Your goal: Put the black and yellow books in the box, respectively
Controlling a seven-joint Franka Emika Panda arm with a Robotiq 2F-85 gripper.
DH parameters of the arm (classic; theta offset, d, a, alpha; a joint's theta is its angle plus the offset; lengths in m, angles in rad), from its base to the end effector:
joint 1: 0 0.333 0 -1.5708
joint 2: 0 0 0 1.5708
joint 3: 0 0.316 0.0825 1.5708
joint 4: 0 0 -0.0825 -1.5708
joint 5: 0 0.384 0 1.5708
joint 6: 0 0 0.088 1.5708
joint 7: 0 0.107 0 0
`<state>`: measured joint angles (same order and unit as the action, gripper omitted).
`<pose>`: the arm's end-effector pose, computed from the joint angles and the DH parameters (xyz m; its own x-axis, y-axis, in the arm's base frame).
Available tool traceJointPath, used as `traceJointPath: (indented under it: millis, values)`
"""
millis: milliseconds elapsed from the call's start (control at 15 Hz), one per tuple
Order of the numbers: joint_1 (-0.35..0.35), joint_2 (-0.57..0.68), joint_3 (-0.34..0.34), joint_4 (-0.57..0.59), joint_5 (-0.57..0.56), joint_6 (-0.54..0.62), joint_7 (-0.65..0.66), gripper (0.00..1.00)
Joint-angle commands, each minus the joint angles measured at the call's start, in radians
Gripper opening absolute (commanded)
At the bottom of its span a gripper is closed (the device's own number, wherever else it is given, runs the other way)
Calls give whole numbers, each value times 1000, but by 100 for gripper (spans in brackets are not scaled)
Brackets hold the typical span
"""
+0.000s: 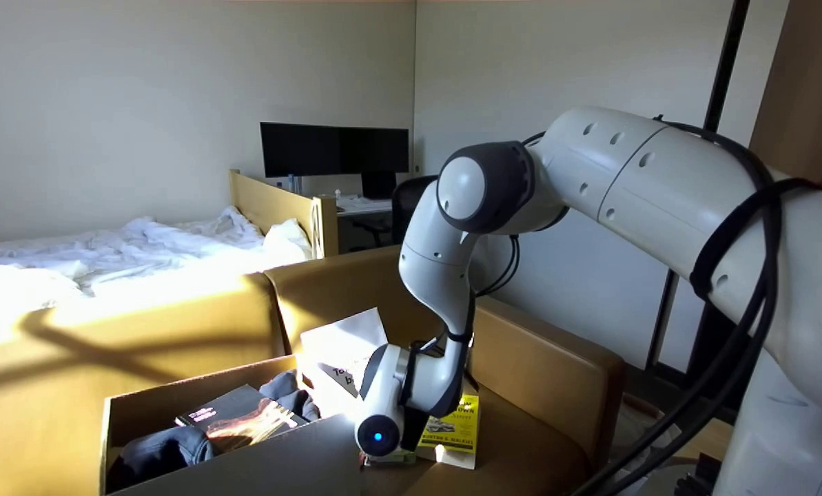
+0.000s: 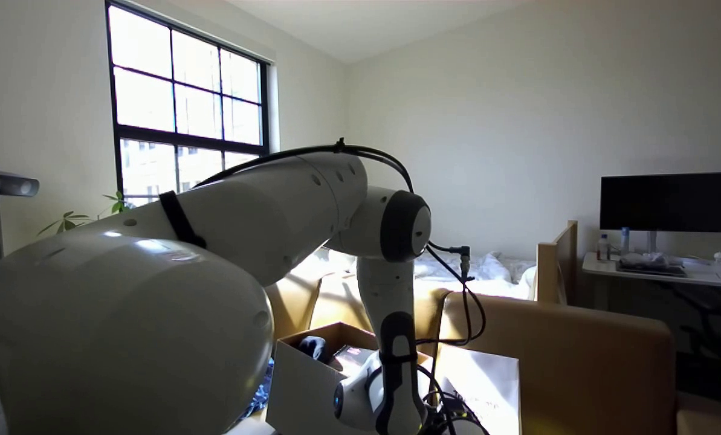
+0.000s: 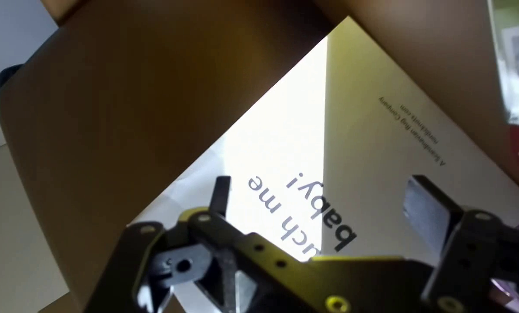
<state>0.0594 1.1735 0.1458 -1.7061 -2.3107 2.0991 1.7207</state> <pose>0.5627 0.0867 -0.0863 0.6498 0.6410 0.4085 0.0611 -0.5797 0.8125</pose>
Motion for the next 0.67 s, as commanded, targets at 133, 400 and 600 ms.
traceJointPath:
  millis: [133, 400, 600]
  values:
    - [8, 208, 22, 133, 68, -106, 98, 100]
    - [52, 299, 46, 168, 78, -267, 248, 100]
    - [72, 230, 48, 45, 116, -421, 404, 100]
